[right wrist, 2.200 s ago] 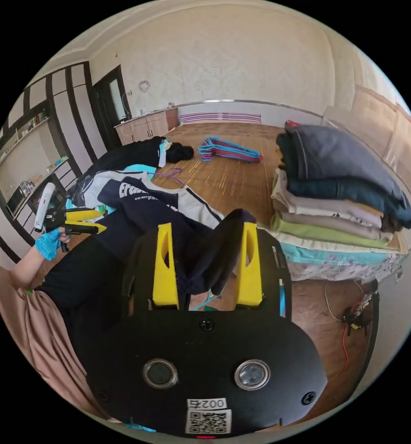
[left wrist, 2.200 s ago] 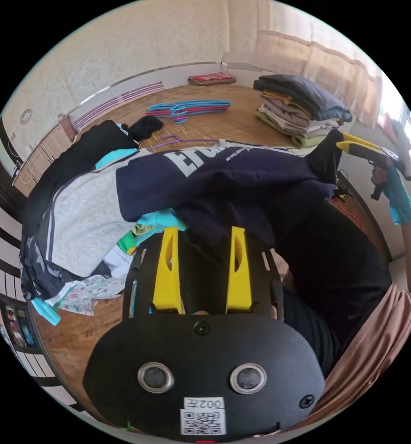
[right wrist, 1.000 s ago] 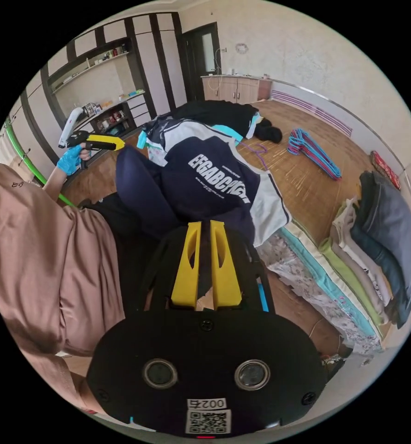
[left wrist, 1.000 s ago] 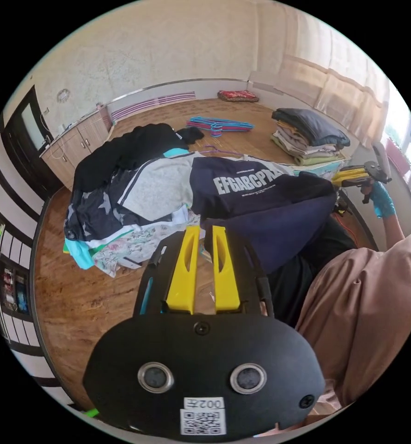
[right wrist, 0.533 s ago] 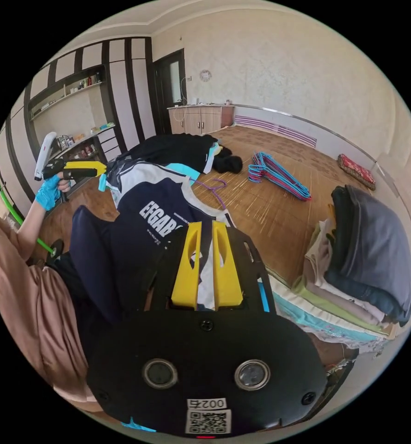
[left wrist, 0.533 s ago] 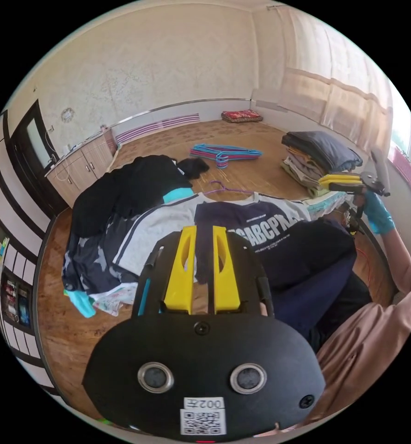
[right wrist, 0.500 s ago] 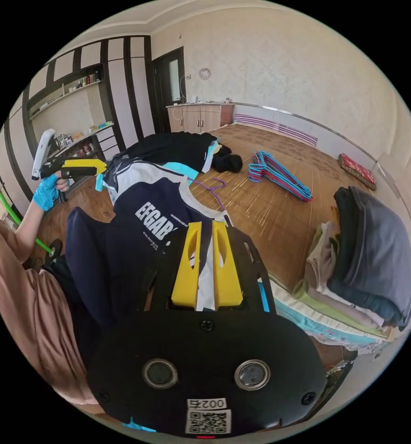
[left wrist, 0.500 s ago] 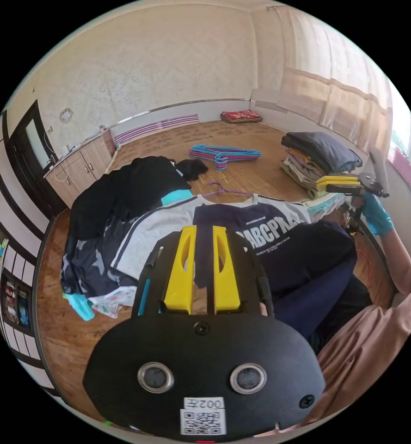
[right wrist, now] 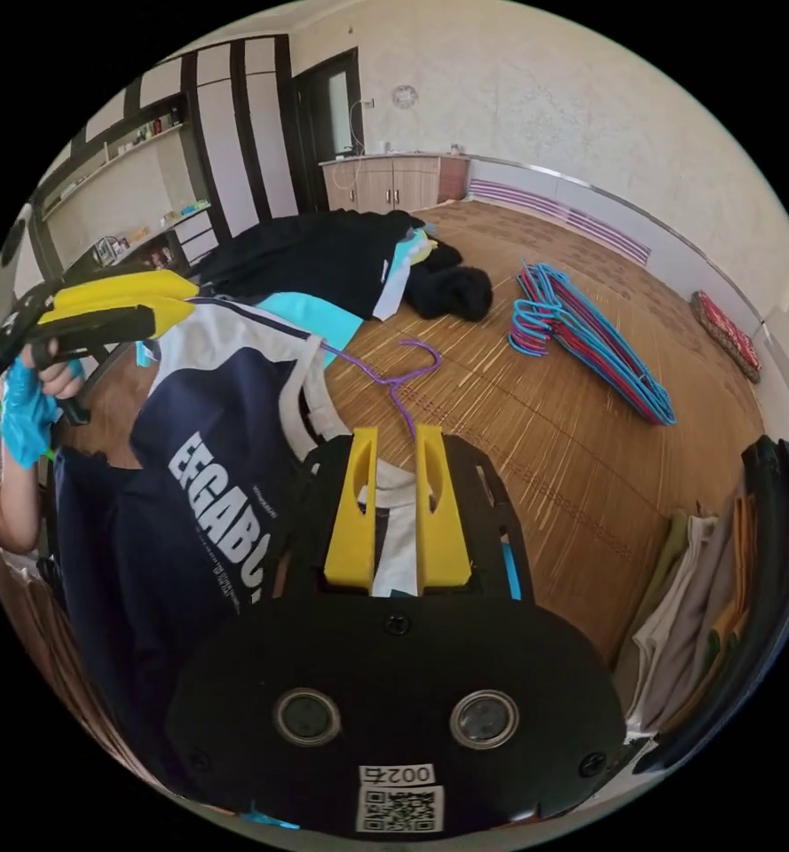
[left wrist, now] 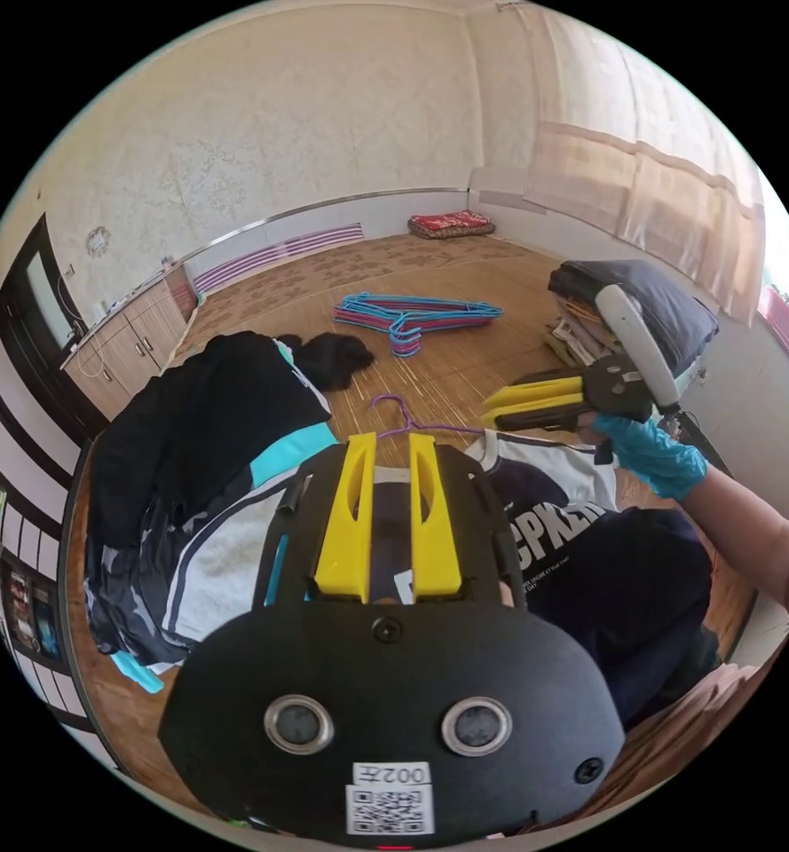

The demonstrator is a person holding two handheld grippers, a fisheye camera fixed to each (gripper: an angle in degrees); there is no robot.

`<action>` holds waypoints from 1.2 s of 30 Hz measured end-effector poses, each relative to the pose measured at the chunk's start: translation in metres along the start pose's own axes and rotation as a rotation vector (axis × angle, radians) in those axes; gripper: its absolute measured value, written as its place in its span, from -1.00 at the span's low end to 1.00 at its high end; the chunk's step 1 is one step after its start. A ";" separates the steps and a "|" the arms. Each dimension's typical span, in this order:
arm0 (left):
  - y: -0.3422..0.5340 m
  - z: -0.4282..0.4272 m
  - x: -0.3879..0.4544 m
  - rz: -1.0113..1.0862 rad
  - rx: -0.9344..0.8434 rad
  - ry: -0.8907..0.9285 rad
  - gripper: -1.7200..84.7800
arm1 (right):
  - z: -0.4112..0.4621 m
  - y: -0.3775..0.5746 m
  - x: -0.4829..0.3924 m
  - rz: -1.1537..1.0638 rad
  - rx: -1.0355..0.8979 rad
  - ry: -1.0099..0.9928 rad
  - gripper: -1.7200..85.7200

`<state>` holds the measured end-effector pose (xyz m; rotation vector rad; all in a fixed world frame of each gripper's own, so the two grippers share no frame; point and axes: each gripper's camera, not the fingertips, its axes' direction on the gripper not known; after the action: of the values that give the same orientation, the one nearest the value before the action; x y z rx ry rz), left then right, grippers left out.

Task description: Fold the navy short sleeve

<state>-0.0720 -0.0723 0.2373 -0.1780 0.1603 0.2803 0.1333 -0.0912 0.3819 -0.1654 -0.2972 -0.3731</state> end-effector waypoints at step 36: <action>-0.037 0.043 0.004 -0.034 -0.013 -0.019 -0.91 | 0.027 -0.009 -0.025 -0.134 0.086 0.090 -0.97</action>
<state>-0.0516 -0.0982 0.2843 -0.1908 0.1363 0.2487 0.1008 -0.0852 0.3999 -0.0444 -0.2359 -0.4980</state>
